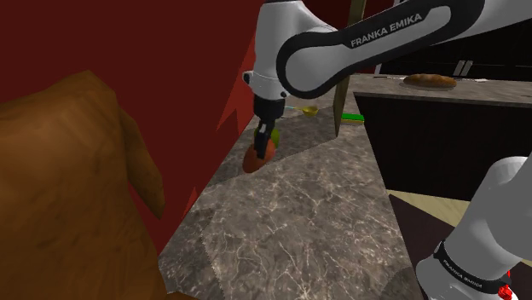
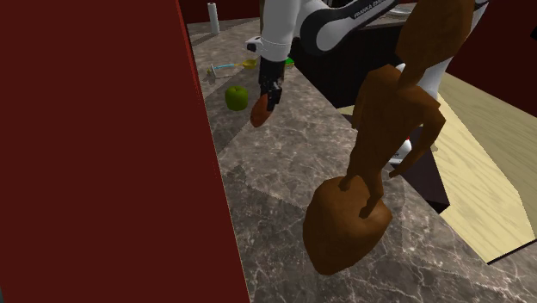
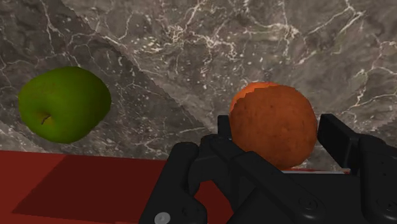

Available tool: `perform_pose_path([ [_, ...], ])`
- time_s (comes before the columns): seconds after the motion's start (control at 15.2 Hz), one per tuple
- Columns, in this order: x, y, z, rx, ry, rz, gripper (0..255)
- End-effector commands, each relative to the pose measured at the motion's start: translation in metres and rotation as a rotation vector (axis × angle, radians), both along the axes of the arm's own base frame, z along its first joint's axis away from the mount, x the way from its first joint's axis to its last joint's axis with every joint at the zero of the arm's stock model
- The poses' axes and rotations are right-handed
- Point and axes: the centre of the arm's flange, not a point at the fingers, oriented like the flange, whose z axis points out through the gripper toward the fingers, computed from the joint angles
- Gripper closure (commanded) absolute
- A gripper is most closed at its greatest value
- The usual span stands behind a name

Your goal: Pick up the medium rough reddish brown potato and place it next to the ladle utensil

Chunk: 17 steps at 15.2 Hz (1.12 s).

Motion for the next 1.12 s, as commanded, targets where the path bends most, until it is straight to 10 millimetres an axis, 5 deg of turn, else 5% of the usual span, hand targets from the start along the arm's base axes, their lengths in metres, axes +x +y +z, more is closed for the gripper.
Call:
perform_pose_path([
  [0.0, 0.007, -0.024, -0.001, 0.0, 0.0, 0.002, 255],
  [1.06, 0.068, -0.226, 0.0, 0.0, 0.0, 0.002, 255],
])
